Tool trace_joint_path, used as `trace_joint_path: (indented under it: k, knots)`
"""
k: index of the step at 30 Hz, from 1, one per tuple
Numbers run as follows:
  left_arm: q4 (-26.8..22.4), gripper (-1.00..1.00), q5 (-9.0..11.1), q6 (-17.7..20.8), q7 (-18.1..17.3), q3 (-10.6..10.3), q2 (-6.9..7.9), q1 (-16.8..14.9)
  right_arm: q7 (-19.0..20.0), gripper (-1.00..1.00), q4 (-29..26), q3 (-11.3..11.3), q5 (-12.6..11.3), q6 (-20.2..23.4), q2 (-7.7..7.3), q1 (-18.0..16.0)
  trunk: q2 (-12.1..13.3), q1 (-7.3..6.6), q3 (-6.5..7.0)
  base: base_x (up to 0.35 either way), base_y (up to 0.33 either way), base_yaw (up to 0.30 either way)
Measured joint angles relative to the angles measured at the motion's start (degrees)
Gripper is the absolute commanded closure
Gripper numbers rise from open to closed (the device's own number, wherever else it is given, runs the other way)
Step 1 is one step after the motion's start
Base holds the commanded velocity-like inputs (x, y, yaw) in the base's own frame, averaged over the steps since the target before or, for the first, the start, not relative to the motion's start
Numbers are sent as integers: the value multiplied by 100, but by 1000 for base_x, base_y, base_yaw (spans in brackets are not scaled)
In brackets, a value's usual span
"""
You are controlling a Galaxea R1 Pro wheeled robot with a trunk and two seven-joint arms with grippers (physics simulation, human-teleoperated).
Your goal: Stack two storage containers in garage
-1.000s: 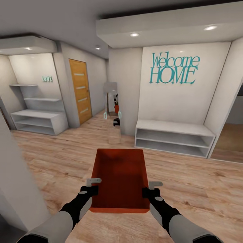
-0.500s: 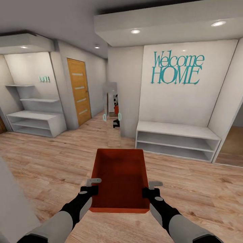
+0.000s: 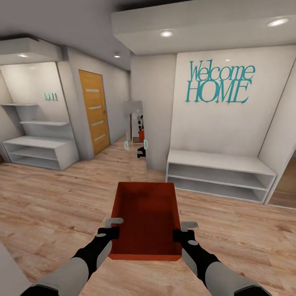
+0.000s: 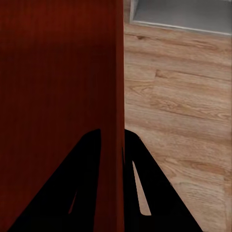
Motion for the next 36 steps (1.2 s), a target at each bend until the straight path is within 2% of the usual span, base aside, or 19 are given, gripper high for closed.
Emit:
trace_joint_path:
  k: [22,36]
  knots:
    - [36,100,19,-1,-2,2,7,-1,-21,100,5,-12,30,32,17,0,0,0,0,323,0,2]
    - [35,100,23,-1,-1,0,8,0,-23,100,7,-14,29,32,20,-1,0,0,0,323,0,223]
